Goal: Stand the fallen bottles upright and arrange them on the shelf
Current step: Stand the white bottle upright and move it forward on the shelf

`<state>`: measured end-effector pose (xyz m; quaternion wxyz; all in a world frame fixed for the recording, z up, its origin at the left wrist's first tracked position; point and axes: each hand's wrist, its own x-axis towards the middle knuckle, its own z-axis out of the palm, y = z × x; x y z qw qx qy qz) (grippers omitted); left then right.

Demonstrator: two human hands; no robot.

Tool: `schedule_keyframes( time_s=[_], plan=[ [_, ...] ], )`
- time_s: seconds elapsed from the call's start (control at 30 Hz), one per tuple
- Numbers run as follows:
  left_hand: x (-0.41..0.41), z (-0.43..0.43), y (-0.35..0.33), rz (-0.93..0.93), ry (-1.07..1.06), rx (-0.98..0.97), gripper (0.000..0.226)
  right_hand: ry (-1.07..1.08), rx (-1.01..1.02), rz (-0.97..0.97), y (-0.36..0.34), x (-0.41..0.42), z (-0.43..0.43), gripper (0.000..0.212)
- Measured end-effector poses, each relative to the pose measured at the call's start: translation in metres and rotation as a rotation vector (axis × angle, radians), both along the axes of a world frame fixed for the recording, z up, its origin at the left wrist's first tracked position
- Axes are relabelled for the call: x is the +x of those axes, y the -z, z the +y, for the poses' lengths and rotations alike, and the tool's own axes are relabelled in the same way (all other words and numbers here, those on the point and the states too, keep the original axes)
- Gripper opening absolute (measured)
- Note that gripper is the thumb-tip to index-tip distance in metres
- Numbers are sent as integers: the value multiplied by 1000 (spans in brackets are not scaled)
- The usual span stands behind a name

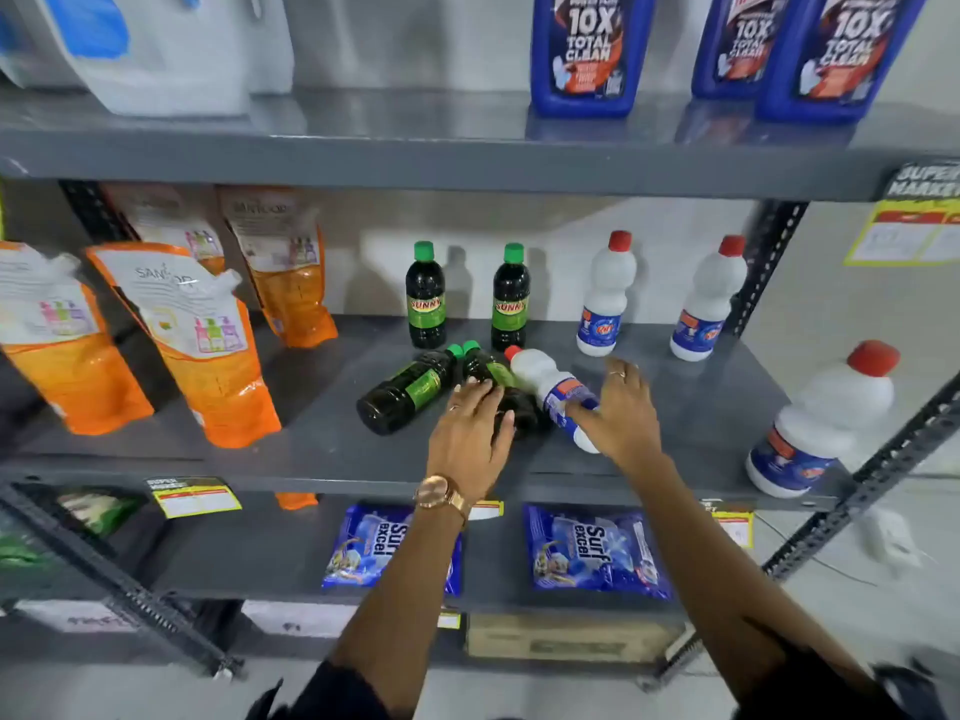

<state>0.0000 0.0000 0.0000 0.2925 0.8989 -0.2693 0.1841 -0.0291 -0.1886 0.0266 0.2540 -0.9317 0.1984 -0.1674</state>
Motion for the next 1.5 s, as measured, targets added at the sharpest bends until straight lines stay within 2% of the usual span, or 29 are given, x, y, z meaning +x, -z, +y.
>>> schedule_keyframes(
  time_s=[0.07, 0.13, 0.23, 0.3, 0.43, 0.53, 0.6, 0.7, 0.8, 0.93, 1.03, 1.2, 1.4, 1.5],
  plan=[
    [14, -1, 8, 65, -38, 56, 40, -10, -29, 202, 0, 20, -2, 88],
    [25, 2, 19, 138, -73, 115, 39, -23, 9, 386, -5, 38, -5, 84],
    [35, 8, 37, 212, -96, 174, 46, -64, 88, 503, -1, 61, -9, 76],
    [39, 10, 45, 252, -64, 192, 50, -83, 40, 546, 4, 71, -10, 78],
    [47, 11, 53, 270, -26, 226, 58, -24, 5, 423, 19, 77, -10, 75],
    [48, 12, 57, 228, -40, 255, 61, 57, 75, 306, 21, 68, -10, 63],
    [48, 12, 56, 215, -40, 261, 62, 140, 187, 94, 25, 65, -13, 57],
    [49, 10, 56, 190, -60, 287, 71, 148, 326, -394, 34, 66, -23, 57],
    [50, 11, 59, 187, -57, 281, 65, 118, 386, -599, 42, 69, -33, 66],
    [52, 10, 61, 201, -60, 275, 70, 125, 478, -638, 47, 73, -40, 78],
    [52, 11, 63, 202, -59, 265, 70, 82, 524, -555, 59, 66, -44, 84],
    [53, 10, 66, 231, -72, 248, 67, 105, 545, -472, 78, 55, -50, 71],
    [53, 10, 65, 253, -76, 265, 75, 217, 453, -482, 74, 59, -45, 75],
    [53, 10, 64, 273, -78, 262, 70, 155, 439, -456, 78, 57, -47, 68]
  ],
)
